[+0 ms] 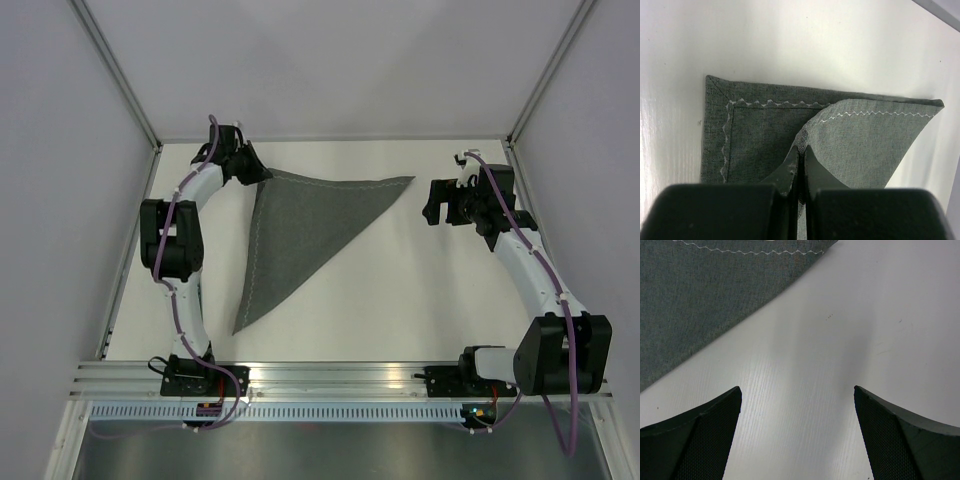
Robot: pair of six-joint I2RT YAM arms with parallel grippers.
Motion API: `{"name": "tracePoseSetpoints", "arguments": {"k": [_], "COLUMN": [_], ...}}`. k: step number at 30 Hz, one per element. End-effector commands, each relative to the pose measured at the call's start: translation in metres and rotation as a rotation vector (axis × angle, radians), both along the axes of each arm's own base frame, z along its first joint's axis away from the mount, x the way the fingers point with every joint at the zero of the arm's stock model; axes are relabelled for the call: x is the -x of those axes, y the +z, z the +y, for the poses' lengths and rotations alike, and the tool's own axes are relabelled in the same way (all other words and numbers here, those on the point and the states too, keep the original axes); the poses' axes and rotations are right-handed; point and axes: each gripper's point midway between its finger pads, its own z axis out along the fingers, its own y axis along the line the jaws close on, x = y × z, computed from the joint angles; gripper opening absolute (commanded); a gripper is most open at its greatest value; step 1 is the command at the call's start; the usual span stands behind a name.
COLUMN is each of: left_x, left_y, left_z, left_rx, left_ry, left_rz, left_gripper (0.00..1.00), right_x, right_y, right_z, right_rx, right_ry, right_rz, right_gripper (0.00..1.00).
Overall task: Fold the napkin, place the utensils inside, and roll it up
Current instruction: Fold the napkin
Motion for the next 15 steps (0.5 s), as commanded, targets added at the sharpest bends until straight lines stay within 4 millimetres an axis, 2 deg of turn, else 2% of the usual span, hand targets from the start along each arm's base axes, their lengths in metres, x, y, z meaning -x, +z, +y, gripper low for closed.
{"name": "tracePoseSetpoints", "arguments": {"k": [1,12,13,15], "left_x": [-0.009,-0.008,-0.007,-0.007], "left_y": [0.012,-0.001,-0.003,-0.007], "left_z": [0.003,0.000,-0.001,0.001], "left_rx": [0.024,0.033,0.029,0.020], "left_ry": [-0.011,-0.026,-0.028,-0.022], "left_rz": [-0.018,0.008,0.011,0.015], "left_gripper": [0.02,0.03,0.04,0.23], "right_x": [-0.007,-0.007,-0.007,-0.007], "right_y": [0.010,0.009,0.009,0.010], "right_z": [-0.003,-0.005,-0.004,-0.005], "right_rx": [0.010,0.033,0.031,0.032], "right_ry": [-0.014,0.001,0.002,0.002], "right_rz": [-0.025,-0.031,-0.030,-0.031], "right_gripper": [0.98,0.98,0.98,0.98]}}
